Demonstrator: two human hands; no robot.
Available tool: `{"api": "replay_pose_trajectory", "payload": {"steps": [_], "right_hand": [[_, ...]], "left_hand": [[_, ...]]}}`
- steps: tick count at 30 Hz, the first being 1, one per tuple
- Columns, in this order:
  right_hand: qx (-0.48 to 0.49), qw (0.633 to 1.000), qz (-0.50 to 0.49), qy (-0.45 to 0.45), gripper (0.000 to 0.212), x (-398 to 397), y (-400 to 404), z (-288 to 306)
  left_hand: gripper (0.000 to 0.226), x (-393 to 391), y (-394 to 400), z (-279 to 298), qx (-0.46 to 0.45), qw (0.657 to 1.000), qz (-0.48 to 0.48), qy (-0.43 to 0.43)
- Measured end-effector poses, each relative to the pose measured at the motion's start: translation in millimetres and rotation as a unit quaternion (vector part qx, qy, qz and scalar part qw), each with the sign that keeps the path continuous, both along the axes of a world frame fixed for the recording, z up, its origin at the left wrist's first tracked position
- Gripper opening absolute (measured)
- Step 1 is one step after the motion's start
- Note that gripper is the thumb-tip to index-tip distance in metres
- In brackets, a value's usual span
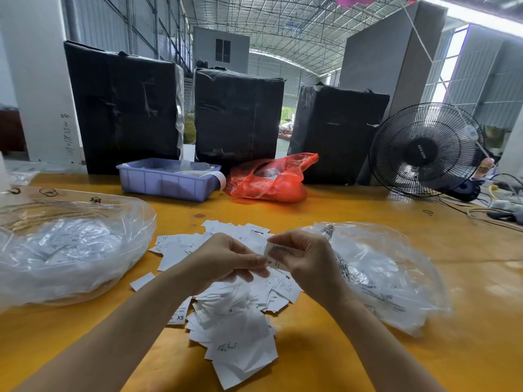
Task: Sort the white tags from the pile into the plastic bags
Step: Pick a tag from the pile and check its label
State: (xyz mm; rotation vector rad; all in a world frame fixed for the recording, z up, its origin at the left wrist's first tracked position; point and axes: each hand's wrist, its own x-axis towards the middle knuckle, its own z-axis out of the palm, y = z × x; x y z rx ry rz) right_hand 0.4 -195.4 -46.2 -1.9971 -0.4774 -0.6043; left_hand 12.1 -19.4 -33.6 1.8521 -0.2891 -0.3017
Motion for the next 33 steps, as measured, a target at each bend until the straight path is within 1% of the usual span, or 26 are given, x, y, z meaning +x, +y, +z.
{"api": "replay_pose_trajectory", "payload": {"steps": [4, 10, 15, 21, 25, 29, 33], "right_hand": [[0.027, 0.999, -0.027, -0.031, 0.012, 1.8, -0.8, 0.2], [0.025, 0.999, -0.011, -0.028, 0.013, 1.3, -0.3, -0.4], [0.051, 0.998, -0.012, -0.041, 0.013, 0.7, -1.5, 1.9], [-0.003, 0.999, -0.02, -0.042, 0.015, 0.6, -0.2, -1.2], [-0.011, 0.999, -0.019, -0.035, 0.015, 2.2, 0.1, -3.7], [-0.027, 0.999, 0.005, -0.019, 0.016, 1.6, 2.1, -6.3], [-0.001, 1.0, -0.003, -0.011, 0.016, 3.0, 0.7, -5.4]], "left_hand": [[0.019, 0.4, -1.4, -0.1, -0.013, 1.0, 0.005, 0.01], [0.015, 2.1, 0.4, 0.3, -0.017, 1.0, 0.009, 0.014], [0.013, 2.1, -0.7, -0.1, -0.024, 0.999, 0.008, 0.023], [0.014, 2.1, -0.4, 0.1, -0.021, 1.0, 0.006, 0.02], [0.013, 2.6, -1.2, -0.1, -0.024, 0.999, 0.006, 0.022], [0.012, 2.4, -1.6, -0.9, -0.029, 0.999, 0.003, 0.025], [0.013, 2.9, -0.7, -0.7, -0.034, 0.999, 0.007, 0.024]]}}
